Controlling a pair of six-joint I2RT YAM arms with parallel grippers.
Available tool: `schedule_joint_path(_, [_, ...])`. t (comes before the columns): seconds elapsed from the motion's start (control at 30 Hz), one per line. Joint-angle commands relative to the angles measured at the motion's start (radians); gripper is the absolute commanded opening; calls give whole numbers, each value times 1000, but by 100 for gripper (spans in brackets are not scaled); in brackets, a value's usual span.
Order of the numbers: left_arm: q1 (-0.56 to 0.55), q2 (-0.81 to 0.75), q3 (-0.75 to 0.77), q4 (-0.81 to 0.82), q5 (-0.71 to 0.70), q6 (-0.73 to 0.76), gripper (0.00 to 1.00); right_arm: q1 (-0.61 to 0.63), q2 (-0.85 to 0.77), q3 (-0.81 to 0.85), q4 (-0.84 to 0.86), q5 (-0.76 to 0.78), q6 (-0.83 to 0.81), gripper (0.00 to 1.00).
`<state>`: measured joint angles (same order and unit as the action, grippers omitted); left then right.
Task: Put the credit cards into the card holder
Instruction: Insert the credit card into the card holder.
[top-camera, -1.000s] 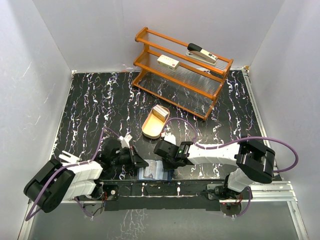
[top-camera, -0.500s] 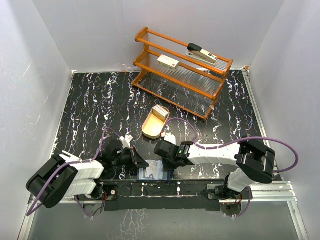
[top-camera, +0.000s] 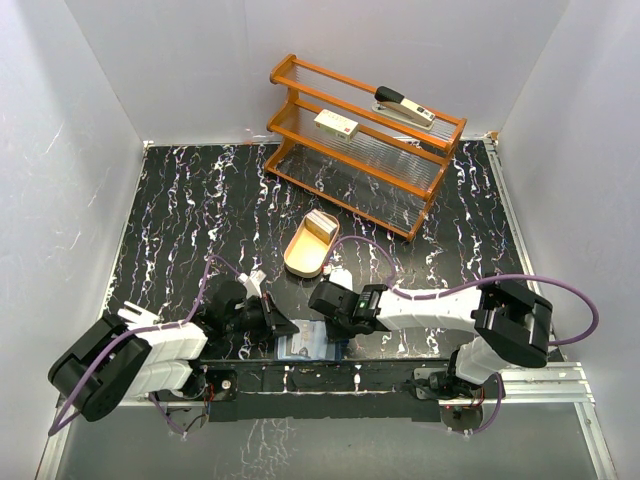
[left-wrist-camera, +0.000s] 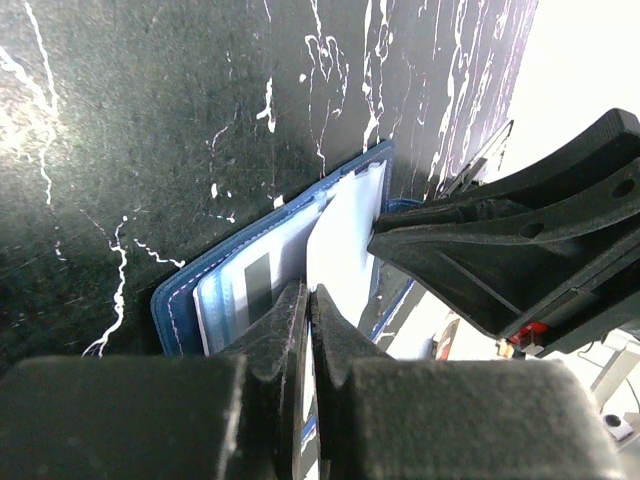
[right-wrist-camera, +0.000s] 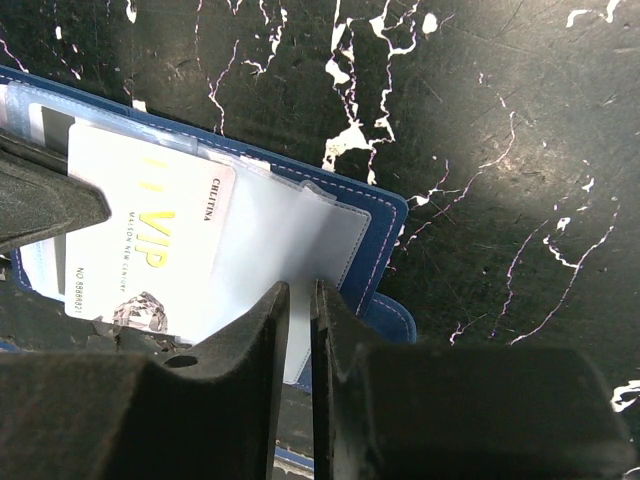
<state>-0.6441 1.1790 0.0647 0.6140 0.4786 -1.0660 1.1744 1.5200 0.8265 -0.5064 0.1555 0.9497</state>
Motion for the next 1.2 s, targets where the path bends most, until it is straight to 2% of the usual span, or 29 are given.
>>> schedule_joint_path(0.0, [-11, -15, 11, -42, -87, 0, 0, 14, 6, -36, 45, 18, 32, 13])
schedule_joint_path(0.53, [-70, 15, 4, -10, -162, -44, 0, 23, -1, -41, 52, 27, 52, 13])
schedule_joint_path(0.97, [-85, -104, -4, -133, -136, -44, 0, 24, -5, -25, 21, 65, 35, 13])
schedule_joint_path(1.17, [-88, -69, -16, -110, -125, -53, 0, 23, -3, -14, 21, 70, 27, 13])
